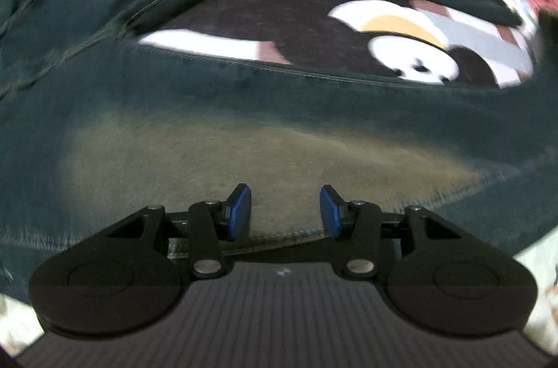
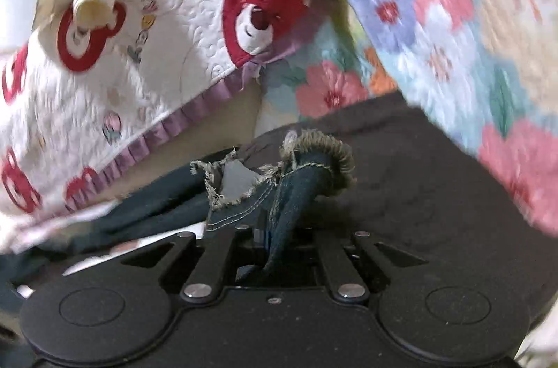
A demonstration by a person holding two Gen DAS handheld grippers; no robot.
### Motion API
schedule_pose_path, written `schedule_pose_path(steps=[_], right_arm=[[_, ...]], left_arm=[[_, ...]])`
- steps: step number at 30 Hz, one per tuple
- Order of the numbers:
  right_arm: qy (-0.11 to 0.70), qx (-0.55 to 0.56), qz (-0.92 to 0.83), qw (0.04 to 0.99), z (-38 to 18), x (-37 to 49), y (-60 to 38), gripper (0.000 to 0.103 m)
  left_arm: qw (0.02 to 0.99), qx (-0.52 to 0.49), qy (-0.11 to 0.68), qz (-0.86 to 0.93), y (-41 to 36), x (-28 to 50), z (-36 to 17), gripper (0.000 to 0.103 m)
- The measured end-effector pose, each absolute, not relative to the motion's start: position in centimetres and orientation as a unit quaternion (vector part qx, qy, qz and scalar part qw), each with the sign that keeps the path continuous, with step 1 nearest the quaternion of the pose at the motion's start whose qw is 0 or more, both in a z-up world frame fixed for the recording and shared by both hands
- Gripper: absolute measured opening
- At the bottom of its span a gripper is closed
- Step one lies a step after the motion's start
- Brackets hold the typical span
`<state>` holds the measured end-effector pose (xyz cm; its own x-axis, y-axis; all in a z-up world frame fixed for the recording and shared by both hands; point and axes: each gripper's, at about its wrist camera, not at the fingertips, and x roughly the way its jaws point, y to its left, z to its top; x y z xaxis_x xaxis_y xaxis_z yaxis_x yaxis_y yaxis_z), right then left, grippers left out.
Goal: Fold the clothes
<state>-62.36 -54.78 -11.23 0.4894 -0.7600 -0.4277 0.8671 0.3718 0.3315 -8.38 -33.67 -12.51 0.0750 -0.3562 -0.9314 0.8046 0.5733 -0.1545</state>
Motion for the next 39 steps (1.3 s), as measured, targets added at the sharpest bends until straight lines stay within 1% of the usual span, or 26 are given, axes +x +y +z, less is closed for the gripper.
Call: schedule_pose_path(steps=[4, 6, 7, 9, 11, 15, 17, 18, 20, 21, 25, 28, 30, 33, 35, 36, 39], right_arm=[[0.108, 0.252, -0.512, 0.814, -10.0, -62.9, -55.2, 0.007], [0.122, 0.234, -0.540, 0.799, -9.0, -62.6, -55.2, 0.011], [0.130, 0.223, -0.555, 0.791, -8.5, -62.5, -55.2, 0.015], [0.131, 0.197, -0.547, 0.803, -6.9, -61.4, -54.9, 0.017], [0.131, 0.170, -0.534, 0.818, -5.3, -60.3, -54.6, 0.025], [0.129, 0.114, -0.506, 0.845, -2.1, -58.0, -54.1, 0.027], [0.137, 0.157, -0.431, 0.878, -1.6, -55.1, -55.0, 0.032], [0.142, 0.175, -0.424, 0.877, -2.4, -53.9, -55.8, 0.033], [0.154, 0.207, -0.423, 0.868, -4.4, -51.6, -57.6, 0.043], [0.160, 0.223, -0.423, 0.863, -5.4, -50.4, -58.6, 0.044], [0.184, 0.287, -0.421, 0.841, -9.4, -45.8, -62.2, 0.045], [0.201, 0.334, -0.417, 0.821, -12.4, -42.4, -65.0, 0.045], [0.212, 0.365, -0.415, 0.806, -14.4, -40.1, -66.8, 0.045], [0.228, 0.410, -0.409, 0.782, -17.4, -36.6, -69.6, 0.044], [0.197, 0.439, -0.433, 0.762, -18.3, -36.7, -70.1, 0.044], [0.179, 0.453, -0.446, 0.751, -18.7, -36.9, -70.2, 0.044], [0.126, 0.493, -0.482, 0.713, -19.9, -37.4, -70.8, 0.045]], left_arm=[[0.723, 0.220, 0.527, -0.390, -32.7, -7.6, -11.8, 0.044], [0.727, 0.245, 0.518, -0.379, -32.5, -7.6, -11.9, 0.044], [0.735, 0.245, 0.512, -0.371, -32.3, -7.6, -11.8, 0.044], [0.754, 0.235, 0.500, -0.355, -31.7, -7.6, -11.3, 0.044], [0.772, 0.230, 0.476, -0.351, -31.7, -6.6, -10.6, 0.044], [0.806, 0.223, 0.423, -0.349, -31.7, -4.5, -9.1, 0.044], [0.822, 0.219, 0.396, -0.347, -31.7, -3.4, -8.3, 0.045], [0.829, 0.217, 0.382, -0.346, -31.7, -2.8, -8.0, 0.046], [0.829, 0.220, 0.370, -0.357, -32.7, -2.4, -8.1, 0.048], [0.827, 0.222, 0.368, -0.362, -33.2, -2.2, -8.4, 0.048], [0.808, 0.246, 0.361, -0.396, -35.2, -1.7, -9.6, 0.049], [0.804, 0.306, 0.315, -0.402, -36.2, -0.5, -10.4, 0.052], [0.802, 0.313, 0.293, -0.417, -36.0, 0.5, -10.4, 0.052], [0.789, 0.299, 0.308, -0.440, -36.6, 2.3, -11.2, 0.052], [0.782, 0.286, 0.325, -0.449, -37.1, 3.4, -11.8, 0.052], [0.781, 0.275, 0.337, -0.448, -37.5, 3.8, -12.2, 0.055], [0.771, 0.242, 0.361, -0.465, -38.5, 4.7, -13.2, 0.055]])
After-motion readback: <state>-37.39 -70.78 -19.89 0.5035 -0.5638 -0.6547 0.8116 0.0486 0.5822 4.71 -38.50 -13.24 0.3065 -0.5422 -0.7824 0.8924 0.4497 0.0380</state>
